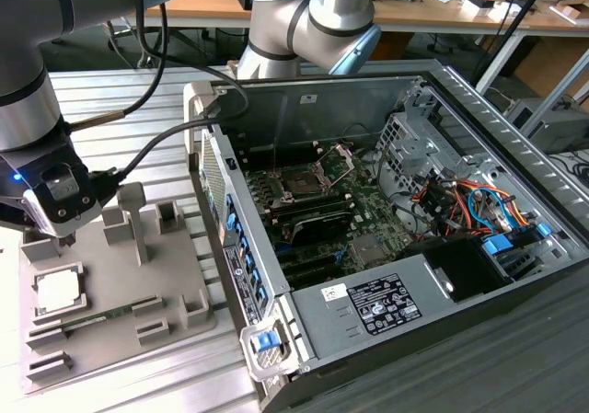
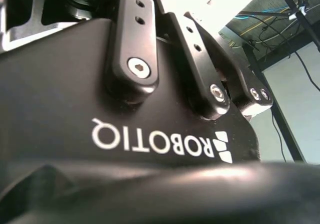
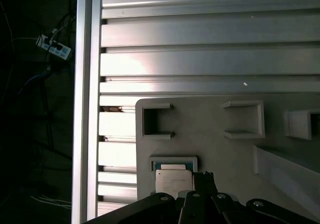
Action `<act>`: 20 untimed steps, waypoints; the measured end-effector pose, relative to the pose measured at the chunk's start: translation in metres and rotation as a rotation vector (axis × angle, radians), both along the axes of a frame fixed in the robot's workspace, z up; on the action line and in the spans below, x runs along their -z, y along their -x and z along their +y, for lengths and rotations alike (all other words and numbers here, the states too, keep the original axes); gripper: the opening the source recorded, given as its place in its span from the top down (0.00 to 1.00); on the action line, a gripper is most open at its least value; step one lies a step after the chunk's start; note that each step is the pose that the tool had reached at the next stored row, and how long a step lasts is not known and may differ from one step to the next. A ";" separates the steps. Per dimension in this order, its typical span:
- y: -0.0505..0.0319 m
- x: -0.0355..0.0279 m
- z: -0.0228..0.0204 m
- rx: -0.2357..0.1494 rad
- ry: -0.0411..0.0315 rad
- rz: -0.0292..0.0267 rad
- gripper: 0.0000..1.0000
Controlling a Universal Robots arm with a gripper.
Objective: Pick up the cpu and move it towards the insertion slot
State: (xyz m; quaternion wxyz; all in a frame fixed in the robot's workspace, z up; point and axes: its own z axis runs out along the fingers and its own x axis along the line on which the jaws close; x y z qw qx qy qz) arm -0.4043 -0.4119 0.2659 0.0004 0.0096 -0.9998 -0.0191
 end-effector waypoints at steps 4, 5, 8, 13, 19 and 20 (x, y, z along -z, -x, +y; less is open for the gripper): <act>0.0001 0.0043 0.0000 0.000 0.0000 0.0000 0.89; 0.0002 0.0044 0.0000 0.000 0.0000 0.0000 0.89; 0.0004 0.0050 0.0000 0.000 0.0000 0.0000 0.89; 0.0020 0.0059 -0.0002 0.000 -0.0001 0.0000 0.89; 0.0025 0.0064 -0.0021 0.000 0.0000 0.0000 0.89; 0.0027 0.0065 -0.0023 0.000 0.0000 0.0001 0.89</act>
